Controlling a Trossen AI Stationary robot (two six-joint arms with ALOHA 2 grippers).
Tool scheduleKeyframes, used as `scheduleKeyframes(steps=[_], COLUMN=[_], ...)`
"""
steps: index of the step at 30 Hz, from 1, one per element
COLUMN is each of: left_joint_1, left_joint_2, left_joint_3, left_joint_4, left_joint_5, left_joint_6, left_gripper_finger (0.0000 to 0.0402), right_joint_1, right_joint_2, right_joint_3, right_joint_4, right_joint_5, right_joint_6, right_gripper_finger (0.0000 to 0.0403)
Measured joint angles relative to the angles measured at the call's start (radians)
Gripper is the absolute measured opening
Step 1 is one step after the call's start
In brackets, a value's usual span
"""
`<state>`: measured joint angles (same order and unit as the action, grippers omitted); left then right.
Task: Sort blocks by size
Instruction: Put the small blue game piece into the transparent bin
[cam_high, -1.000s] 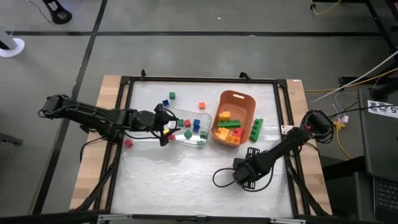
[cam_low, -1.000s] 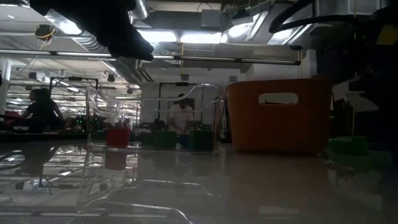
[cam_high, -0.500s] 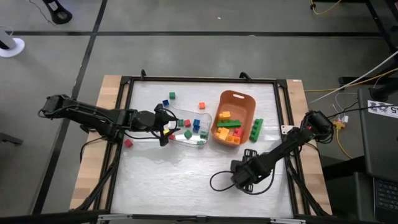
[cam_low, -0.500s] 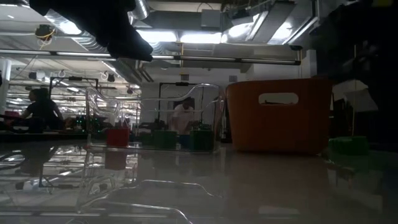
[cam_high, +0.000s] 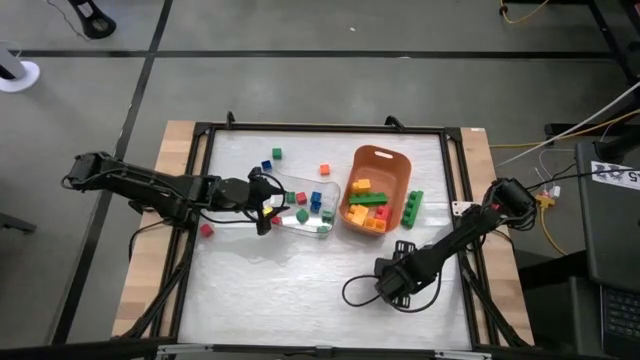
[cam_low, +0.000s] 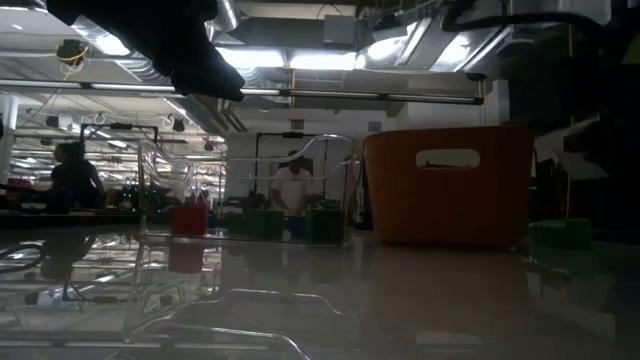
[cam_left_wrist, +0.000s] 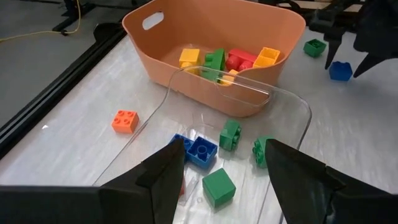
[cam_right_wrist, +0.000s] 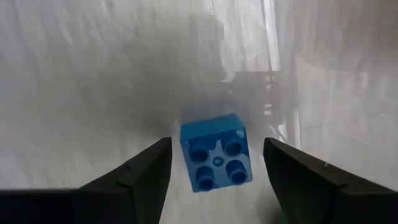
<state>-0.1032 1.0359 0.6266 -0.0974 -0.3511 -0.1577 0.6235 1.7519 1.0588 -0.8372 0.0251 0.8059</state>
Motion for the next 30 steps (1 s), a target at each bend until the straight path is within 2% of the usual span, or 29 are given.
scheduleKeyframes(steps=[5, 11, 16, 20, 24, 27, 30], left_joint_1=[-0.001, -0.001, -0.002, -0.002, -0.002, -0.002, -0.002], left_joint_2=[0.000, -0.041, -0.137, -0.223, -0.284, -0.313, -0.325], left_joint_3=[0.000, 0.000, 0.000, 0.001, 0.001, 0.001, 0.001], left_joint_4=[0.002, -0.027, -0.146, -0.290, -0.455, -0.579, -0.687], left_joint_5=[0.009, 0.064, 0.130, 0.136, 0.153, 0.213, 0.277], left_joint_6=[-0.018, 0.001, 0.001, -0.025, -0.079, -0.137, -0.226], left_gripper_finger=[0.0210, 0.0210, 0.0210, 0.0210, 0.0210, 0.0210, 0.0210], right_joint_1=[-0.001, -0.001, -0.002, -0.010, -0.063, -0.133, -0.227], right_joint_2=[0.000, -0.001, -0.001, -0.001, -0.001, -0.001, -0.001], right_joint_3=[-0.034, -0.041, -0.004, 0.041, 0.079, 0.094, 0.095], right_joint_4=[0.060, 0.159, 0.332, 0.490, 0.631, 0.747, 0.846], right_joint_5=[-0.034, -0.037, 0.033, 0.176, 0.334, 0.381, 0.385], right_joint_6=[0.005, 0.009, -0.036, -0.172, -0.396, -0.594, -0.749], right_gripper_finger=[0.0227, 0.0137, 0.0135, 0.0135, 0.0145, 0.0151, 0.0148])
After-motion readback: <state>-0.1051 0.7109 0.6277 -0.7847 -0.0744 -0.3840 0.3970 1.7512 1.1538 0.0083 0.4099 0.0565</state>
